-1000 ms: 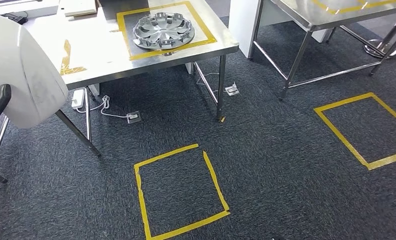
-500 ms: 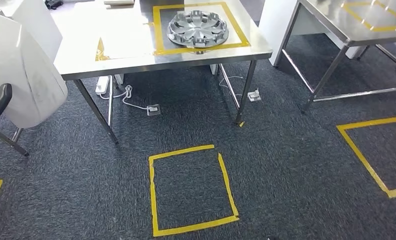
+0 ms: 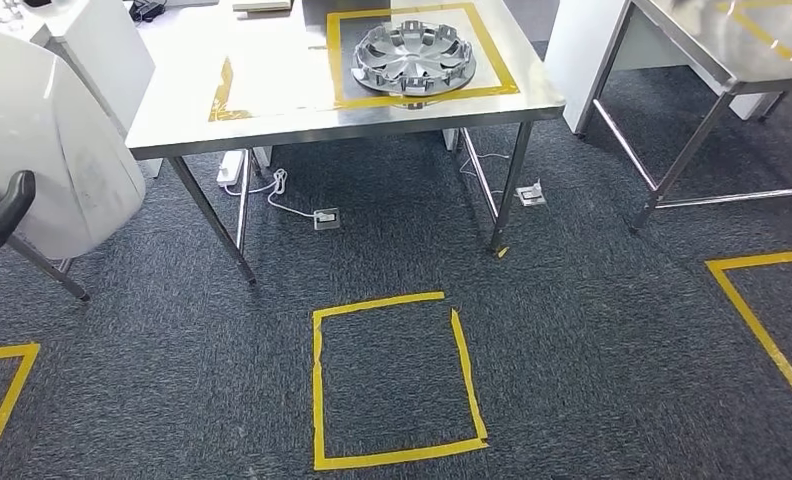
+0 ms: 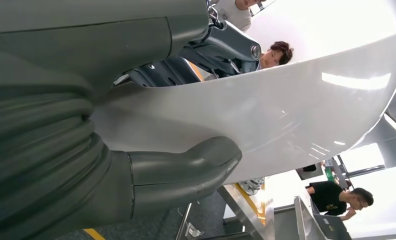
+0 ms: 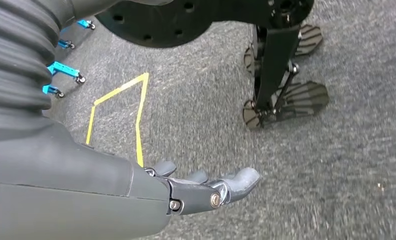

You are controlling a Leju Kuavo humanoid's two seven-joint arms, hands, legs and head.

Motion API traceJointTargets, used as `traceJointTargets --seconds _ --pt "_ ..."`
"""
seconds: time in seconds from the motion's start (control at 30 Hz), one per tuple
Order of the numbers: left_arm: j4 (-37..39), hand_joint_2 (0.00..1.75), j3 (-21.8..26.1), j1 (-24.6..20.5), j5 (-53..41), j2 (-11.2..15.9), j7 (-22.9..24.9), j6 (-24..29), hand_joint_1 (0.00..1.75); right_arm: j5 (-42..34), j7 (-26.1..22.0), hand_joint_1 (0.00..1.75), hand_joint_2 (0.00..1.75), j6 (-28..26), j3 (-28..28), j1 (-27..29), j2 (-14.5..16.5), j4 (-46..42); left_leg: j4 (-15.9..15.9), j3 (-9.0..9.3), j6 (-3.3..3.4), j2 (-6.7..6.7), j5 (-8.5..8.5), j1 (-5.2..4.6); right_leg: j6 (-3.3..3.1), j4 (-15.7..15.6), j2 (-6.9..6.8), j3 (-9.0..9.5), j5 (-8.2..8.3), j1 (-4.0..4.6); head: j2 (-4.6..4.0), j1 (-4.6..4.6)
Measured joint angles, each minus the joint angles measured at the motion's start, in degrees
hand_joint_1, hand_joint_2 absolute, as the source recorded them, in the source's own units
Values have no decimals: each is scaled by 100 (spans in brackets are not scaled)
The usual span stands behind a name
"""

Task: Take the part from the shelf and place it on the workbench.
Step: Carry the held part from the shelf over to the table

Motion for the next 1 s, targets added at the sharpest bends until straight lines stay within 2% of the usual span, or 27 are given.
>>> traceJointTargets --seconds 0.07,0.1,0.17,0.2,0.23,0.3,0.33,0.37,0.4,0.47,0.5,0.53,0.57,0.6,0.67,0.7,0.73,0.77,0.8,0.83,0.87,0.9,0.93,1.0 --pt "-15 175 8 -46 15 17 5 -15 175 6 -3 0 175 -10 -3 -8 1 -1 -353 216 46 22 117 44 24 56 -6 -15 -48 3 0 0" --pt "-13 175 10 -73 22 15 9 -29 175 9 -3 0 175 -14 -4 -9 -1 -1 -464 295 40 34 161 76 42 278 -9 -130 -157 -5 0 8" --pt "13 175 5 -100 28 4 21 -60 175 12 -2 0 175 -26 -7 -11 1 -1 -492 316 6 37 162 112 133 902 -10 -484 -426 -63 0 14" --pt "30 175 1 -96 30 -4 24 -74 175 12 -3 0 175 -29 -9 -10 -1 -1 -462 305 -35 38 141 145 198 1105 -11 -613 -466 -108 0 14" --pt "47 175 -3 -92 32 -11 26 -84 175 13 -4 0 175 -33 -12 -8 -7 -1 -409 289 -93 36 106 193 269 1131 -13 -651 -413 -160 0 14" --pt "77 175 -5 -105 44 -17 14 -105 175 20 -9 0 175 -36 -20 -7 -19 -1 -195 219 -264 33 -23 330 447 679 -20 -458 -147 -284 0 18" --pt "85 175 -4 -117 53 -10 5 -115 175 25 -11 0 175 -33 -24 -9 -5 4 -51 147 -372 28 -111 380 527 502 8 -363 -77 -323 0 37" --pt "92 175 -4 -125 63 -1 -2 -124 175 29 -15 0 175 -32 -28 -13 -1 6 103 74 -471 27 -216 412 512 415 35 -313 -73 -346 0 60" --pt "97 175 -3 -135 70 13 -8 -131 175 32 -15 0 175 -29 -32 -12 5 9 221 21 -548 24 -301 419 446 449 57 -321 -133 -349 0 78" --pt "110 175 -2 -153 80 45 -16 -140 175 35 -15 0 175 -29 -38 -2 -3 9 298 12 -618 12 -397 420 204 599 67 -358 -258 -327 0 82" --pt "118 175 -1 -163 83 57 -19 -143 175 37 -15 0 175 -28 -38 6 -6 8 292 43 -626 21 -404 427 140 616 54 -340 -292 -317 0 67" --pt "126 175 -1 -173 85 65 -21 -143 175 38 -19 0 175 -29 -38 9 -7 7 345 41 -612 73 -429 430 90 616 42 -305 -320 -302 0 51" --pt "133 175 -1 -180 85 67 -22 -142 175 38 -25 0 175 -28 -38 8 -5 6 520 -37 -584 142 -491 418 47 606 29 -262 -344 -281 0 43" --pt "140 175 -1 -185 86 68 -22 -142 175 38 -31 0 175 -28 -38 10 -4 5 815 -193 -543 217 -593 388 7 586 13 -214 -367 -255 0 28" --pt "158 175 -3 -186 86 64 -24 -140 175 38 -38 0 175 -28 -39 13 0 5 1608 -693 -437 292 -810 295 -56 546 -21 -121 -419 -192 0 18" --pt "169 175 -4 -180 86 61 -23 -140 175 38 -38 0 175 -28 -39 15 0 5 1890 -913 -381 293 -831 248 -79 530 -34 -72 -452 -158 0 15" --pt "181 175 -6 -174 86 57 -22 -140 175 38 -38 0 175 -28 -40 17 0 5 1990 -1052 -310 293 -744 200 -96 517 -43 -14 -492 -121 0 17" --pt "190 175 -7 -169 86 56 -22 -139 175 38 -38 0 175 -28 -40 17 1 5 1868 -1080 -222 292 -545 147 -107 503 -50 57 -539 -84 0 18" --pt "196 175 -7 -167 86 55 -23 -138 175 38 -38 0 175 -28 -40 17 1 5 1565 -1016 -116 293 -265 86 -116 483 -55 140 -590 -53 0 17" --pt "199 175 -7 -166 86 55 -25 -136 175 38 -38 0 175 -28 -40 22 8 7 1228 -911 -3 301 -21 20 -119 448 -58 219 -638 -32 0 22" --pt "203 175 -7 -164 87 56 -25 -134 175 38 -40 0 175 -28 -40 22 14 9 928 -788 86 314 147 -40 -110 405 -58 293 -677 -13 0 24" --pt "206 175 -7 -169 87 55 -26 -133 175 37 -41 0 175 -28 -40 20 20 11 698 -677 143 327 189 -89 -90 353 -62 348 -702 -7 0 28" --pt "209 175 -7 -174 87 54 -27 -131 175 37 -42 0 175 -28 -41 17 25 13 574 -600 164 337 147 -119 -62 308 -72 394 -705 -4 0 31" --pt "207 175 -7 -186 88 54 -27 -128 175 36 -42 0 175 -28 -42 5 23 13 374 -445 138 323 51 -121 20 310 -100 425 -630 -3 0 33"
